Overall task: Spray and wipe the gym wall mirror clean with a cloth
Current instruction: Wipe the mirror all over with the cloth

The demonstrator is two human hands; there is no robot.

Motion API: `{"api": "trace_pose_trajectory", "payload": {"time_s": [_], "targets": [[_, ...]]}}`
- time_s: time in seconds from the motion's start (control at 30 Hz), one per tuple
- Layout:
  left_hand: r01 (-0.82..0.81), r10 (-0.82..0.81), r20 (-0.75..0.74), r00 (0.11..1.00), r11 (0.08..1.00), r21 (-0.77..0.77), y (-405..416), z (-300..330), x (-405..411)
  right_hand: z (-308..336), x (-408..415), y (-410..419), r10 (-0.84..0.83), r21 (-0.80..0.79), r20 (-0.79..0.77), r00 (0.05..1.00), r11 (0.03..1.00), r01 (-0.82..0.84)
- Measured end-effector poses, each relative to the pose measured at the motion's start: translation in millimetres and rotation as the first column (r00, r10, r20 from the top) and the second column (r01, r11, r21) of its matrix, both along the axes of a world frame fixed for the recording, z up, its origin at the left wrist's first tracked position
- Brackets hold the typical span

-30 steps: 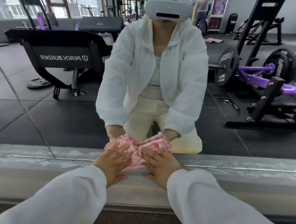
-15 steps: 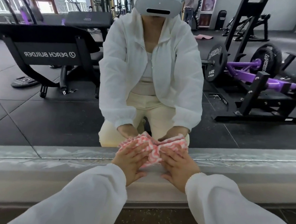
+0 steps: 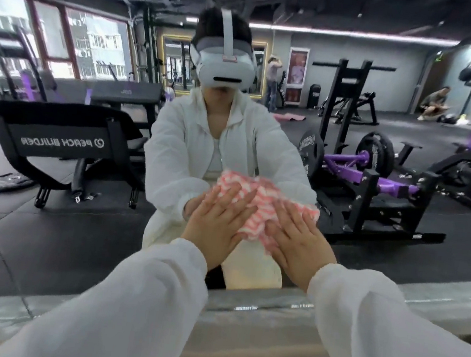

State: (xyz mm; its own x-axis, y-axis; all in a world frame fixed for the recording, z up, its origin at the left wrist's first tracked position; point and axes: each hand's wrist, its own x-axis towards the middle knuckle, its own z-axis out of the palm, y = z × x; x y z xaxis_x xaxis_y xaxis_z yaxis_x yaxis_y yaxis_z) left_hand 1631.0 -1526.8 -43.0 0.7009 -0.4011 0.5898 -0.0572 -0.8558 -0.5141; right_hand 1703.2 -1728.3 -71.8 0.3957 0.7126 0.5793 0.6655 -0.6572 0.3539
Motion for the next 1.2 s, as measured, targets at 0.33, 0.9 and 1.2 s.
{"api": "trace_pose_trajectory", "payload": {"time_s": [0.33,0.9,1.2], "targets": [[-0.001,0.03,0.297,0.954,0.995,-0.097,-9.6,156.8,21.2,169.5,-4.6,32.2,0.083,0.313,0.0,0.997,0.946,-0.079],[-0.09,0.312,-0.634,0.707,0.93,0.357,20.2,-95.7,-39.9,-105.3,-24.7,14.5,0.031,-0.369,-0.146,0.989,0.926,-0.083],[-0.1,0.229,-0.627,0.745,0.967,0.234,-4.5,-131.9,-31.0,-141.9,-19.5,-2.8,-0.093,-0.437,-0.257,0.962,0.899,-0.03]]}}
